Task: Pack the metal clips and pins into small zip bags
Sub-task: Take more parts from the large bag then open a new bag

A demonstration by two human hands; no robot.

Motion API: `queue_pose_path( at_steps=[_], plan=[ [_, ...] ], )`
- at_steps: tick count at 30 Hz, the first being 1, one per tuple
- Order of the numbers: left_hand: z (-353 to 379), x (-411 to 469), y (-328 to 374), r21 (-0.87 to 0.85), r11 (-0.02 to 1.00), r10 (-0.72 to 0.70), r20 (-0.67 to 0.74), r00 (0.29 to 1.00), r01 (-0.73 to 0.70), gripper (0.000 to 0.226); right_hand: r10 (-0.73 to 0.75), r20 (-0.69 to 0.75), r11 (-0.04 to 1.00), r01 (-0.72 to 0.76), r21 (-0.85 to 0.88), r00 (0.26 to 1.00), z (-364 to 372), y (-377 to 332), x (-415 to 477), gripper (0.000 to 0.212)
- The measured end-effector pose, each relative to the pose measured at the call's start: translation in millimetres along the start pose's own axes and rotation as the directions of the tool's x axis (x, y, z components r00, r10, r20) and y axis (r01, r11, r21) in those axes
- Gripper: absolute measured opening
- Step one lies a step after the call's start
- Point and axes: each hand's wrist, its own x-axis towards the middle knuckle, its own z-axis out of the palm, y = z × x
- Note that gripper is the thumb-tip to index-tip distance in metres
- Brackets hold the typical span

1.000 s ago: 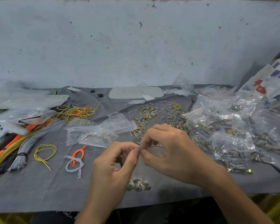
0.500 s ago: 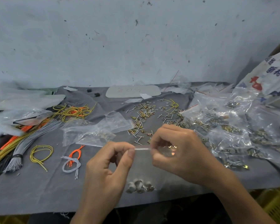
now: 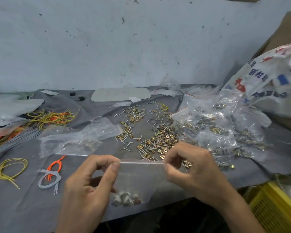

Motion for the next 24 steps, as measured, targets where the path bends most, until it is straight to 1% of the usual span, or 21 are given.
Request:
queue_pose_path(
  at_steps=[1, 3, 4, 5, 6, 7, 8, 9, 10, 12, 13, 14, 16, 17, 19, 20, 21, 23, 24],
  plan=[
    [-1, 1, -3, -0.011, 1.000, -0.025, -0.036, 0.999, 0.024, 0.003, 0.036, -0.037, 0.999, -0.036, -0.007, 0.999, -3, 4, -3, 0.006],
    [-6, 4, -8, -0.038, 0.997, -0.069, -0.106, 0.992, 0.066, 0.007, 0.140, -0.108, 0.990, -0.141, -0.004, 0.984, -9, 13, -13, 0.003],
    [-7, 6, -9, -0.041, 0.997, -0.075, -0.111, 0.991, 0.071, 0.014, 0.199, -0.085, 0.980, -0.197, 0.031, 0.976, -10, 17, -18, 0.004],
    [-7, 8, -7, -0.042, 0.997, -0.076, -0.091, 0.993, 0.072, 0.022, 0.258, 0.007, 0.962, -0.258, 0.085, 0.966, -9, 18, -23, 0.016],
    [-5, 8, -4, -0.044, 0.996, -0.081, -0.051, 0.995, 0.079, 0.027, 0.309, 0.160, 0.929, -0.333, 0.160, 0.938, -4, 17, -28, 0.032],
    [-1, 9, -1, -0.039, 0.995, -0.092, -0.004, 0.996, 0.092, 0.031, 0.343, 0.312, 0.883, -0.417, 0.213, 0.886, 3, 17, -32, 0.051],
    [5, 9, 2, -0.031, 0.994, -0.104, 0.034, 0.994, 0.105, 0.033, 0.366, 0.398, 0.847, -0.479, 0.231, 0.841, 13, 17, -35, 0.065],
    [11, 10, 4, -0.042, 0.992, -0.114, 0.054, 0.992, 0.116, 0.030, 0.374, 0.414, 0.833, -0.497, 0.244, 0.830, 23, 17, -37, 0.069],
    [18, 10, 5, -0.079, 0.988, -0.127, 0.062, 0.990, 0.132, 0.025, 0.369, 0.377, 0.831, -0.483, 0.276, 0.850, 32, 18, -38, 0.060],
    [29, 13, 3, -0.166, 0.968, -0.178, 0.070, 0.981, 0.188, 0.019, 0.353, 0.243, 0.826, -0.423, 0.373, 0.903, 40, 21, -36, 0.021],
    [33, 15, 0, -0.192, 0.956, -0.209, 0.089, 0.974, 0.222, 0.015, 0.357, 0.193, 0.822, -0.405, 0.399, 0.914, 40, 25, -36, 0.010],
    [36, 16, -3, -0.202, 0.945, -0.238, 0.109, 0.965, 0.256, 0.014, 0.373, 0.137, 0.819, -0.394, 0.417, 0.918, 36, 27, -36, 0.012],
    [37, 17, -14, -0.184, 0.935, -0.284, 0.127, 0.950, 0.304, 0.026, 0.435, 0.039, 0.791, -0.402, 0.461, 0.900, 20, 34, -30, 0.018],
    [35, 17, -22, -0.170, 0.931, -0.307, 0.119, 0.944, 0.324, 0.030, 0.481, -0.014, 0.774, -0.417, 0.477, 0.877, 8, 41, -24, 0.023],
    [31, 16, -41, -0.122, 0.925, -0.349, 0.111, 0.931, 0.361, 0.028, 0.567, -0.134, 0.756, -0.449, 0.477, 0.812, -27, 59, -6, 0.029],
    [29, 15, -53, -0.093, 0.921, -0.369, 0.113, 0.923, 0.379, 0.027, 0.597, -0.184, 0.750, -0.461, 0.475, 0.781, -49, 72, 8, 0.026],
    [27, 14, -67, -0.060, 0.917, -0.387, 0.116, 0.915, 0.395, 0.031, 0.626, -0.228, 0.728, -0.453, 0.515, 0.746, -71, 87, 25, 0.023],
    [22, 13, -96, 0.005, 0.907, -0.420, 0.109, 0.901, 0.422, 0.040, 0.704, -0.335, 0.658, -0.400, 0.637, 0.626, -112, 124, 68, 0.016],
    [21, 15, -109, 0.038, 0.901, -0.433, 0.102, 0.896, 0.431, 0.040, 0.734, -0.379, 0.635, -0.372, 0.677, 0.564, -131, 146, 86, 0.013]
  ],
)
